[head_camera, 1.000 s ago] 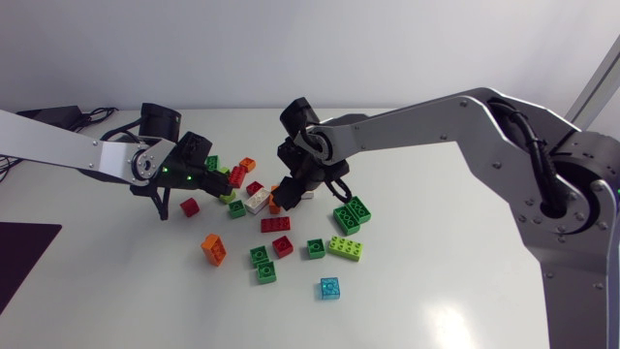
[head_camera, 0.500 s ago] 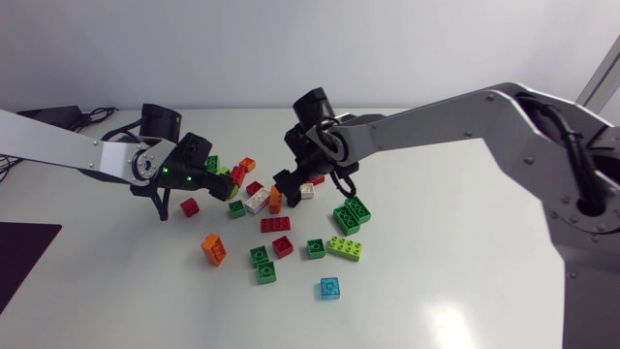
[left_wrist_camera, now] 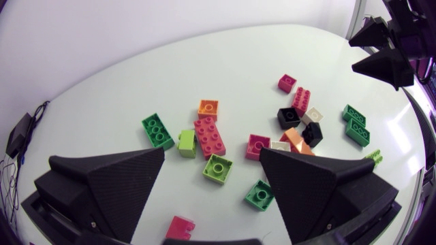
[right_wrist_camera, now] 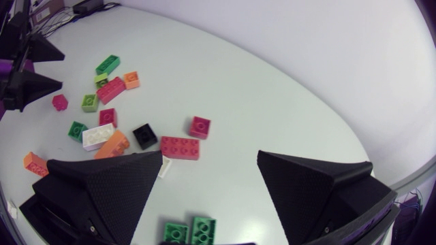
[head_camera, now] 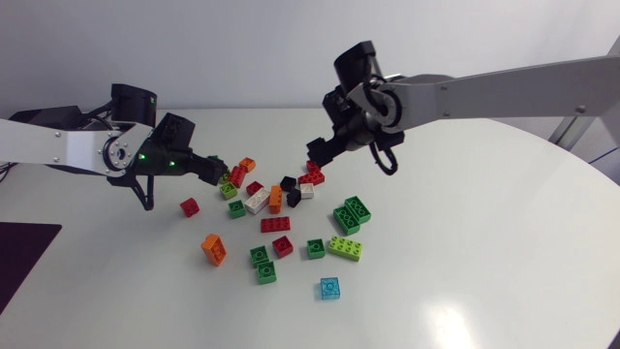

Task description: Disassemble duplo

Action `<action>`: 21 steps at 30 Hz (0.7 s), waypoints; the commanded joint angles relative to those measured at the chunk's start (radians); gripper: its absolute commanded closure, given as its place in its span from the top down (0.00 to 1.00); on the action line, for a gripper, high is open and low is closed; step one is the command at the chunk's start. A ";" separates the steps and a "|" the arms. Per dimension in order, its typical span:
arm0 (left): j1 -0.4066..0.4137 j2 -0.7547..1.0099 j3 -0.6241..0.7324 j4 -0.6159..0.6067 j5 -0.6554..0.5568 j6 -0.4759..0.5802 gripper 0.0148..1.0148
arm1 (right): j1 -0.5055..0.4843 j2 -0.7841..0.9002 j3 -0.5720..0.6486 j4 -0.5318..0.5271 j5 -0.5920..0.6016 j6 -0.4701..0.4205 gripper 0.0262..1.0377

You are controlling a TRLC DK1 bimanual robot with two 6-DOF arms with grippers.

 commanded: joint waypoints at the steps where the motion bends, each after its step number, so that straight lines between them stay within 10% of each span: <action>1: -0.010 -0.075 -0.069 0.015 0.006 0.009 0.97 | -0.011 -0.123 -0.066 0.011 0.069 -0.010 0.96; 13: -0.043 -0.320 -0.357 0.285 0.011 -0.063 0.97 | -0.057 -0.530 -0.548 0.327 0.144 -0.062 0.96; 21: -0.309 -0.593 -0.521 0.250 -0.287 -0.063 0.97 | 0.138 -0.832 -0.861 0.488 0.385 -0.070 0.96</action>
